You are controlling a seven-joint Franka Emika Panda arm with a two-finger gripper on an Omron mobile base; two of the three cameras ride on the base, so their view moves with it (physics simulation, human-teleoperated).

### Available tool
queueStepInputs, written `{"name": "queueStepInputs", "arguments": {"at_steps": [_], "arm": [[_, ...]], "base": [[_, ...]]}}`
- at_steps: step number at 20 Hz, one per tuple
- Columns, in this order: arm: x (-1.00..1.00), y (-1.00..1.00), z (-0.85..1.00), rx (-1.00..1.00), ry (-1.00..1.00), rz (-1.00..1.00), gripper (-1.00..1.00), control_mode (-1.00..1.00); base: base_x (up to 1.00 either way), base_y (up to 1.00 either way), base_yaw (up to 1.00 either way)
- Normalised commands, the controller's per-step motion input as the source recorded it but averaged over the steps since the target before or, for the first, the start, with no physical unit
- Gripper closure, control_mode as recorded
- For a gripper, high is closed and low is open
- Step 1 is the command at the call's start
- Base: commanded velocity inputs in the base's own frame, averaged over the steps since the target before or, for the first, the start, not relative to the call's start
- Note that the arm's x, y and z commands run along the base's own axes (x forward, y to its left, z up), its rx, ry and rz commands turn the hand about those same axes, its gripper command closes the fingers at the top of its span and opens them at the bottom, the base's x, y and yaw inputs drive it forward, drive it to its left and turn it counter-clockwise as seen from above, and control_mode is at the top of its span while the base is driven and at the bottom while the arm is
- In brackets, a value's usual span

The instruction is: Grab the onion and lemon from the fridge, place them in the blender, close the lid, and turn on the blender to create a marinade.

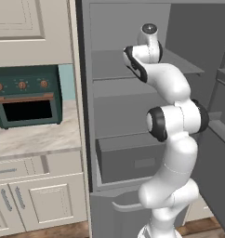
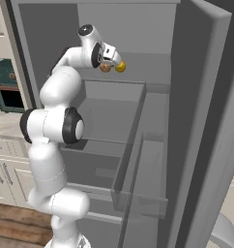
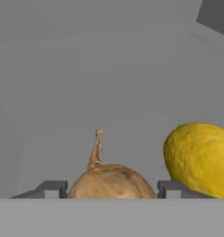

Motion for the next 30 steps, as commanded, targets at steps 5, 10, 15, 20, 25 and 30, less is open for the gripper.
{"name": "queueStepInputs", "arguments": {"at_steps": [5, 10, 15, 20, 25, 30], "arm": [[0.0, -0.01, -0.14, 0.01, -0.03, 0.0, 1.0, -1.0], [-0.52, 0.0, -0.01, 0.0, -0.13, 0.01, 1.0, -1.0], [-0.98, 0.01, 0.0, 0.0, -0.26, 0.03, 1.0, -1.0], [-1.0, 0.09, 0.04, -0.03, -0.31, 0.02, 1.0, -1.0], [-1.0, 0.05, 0.17, -0.02, -0.31, 0.0, 1.0, -1.0], [-1.0, 0.06, 0.43, 0.0, -0.12, 0.0, 1.0, -1.0]], "base": [[0.0, 0.0, 0.0], [0.0, 0.0, 0.0], [0.0, 0.0, 0.0], [0.0, 0.0, 0.0], [0.0, 0.0, 0.0], [0.0, 0.0, 0.0]]}}
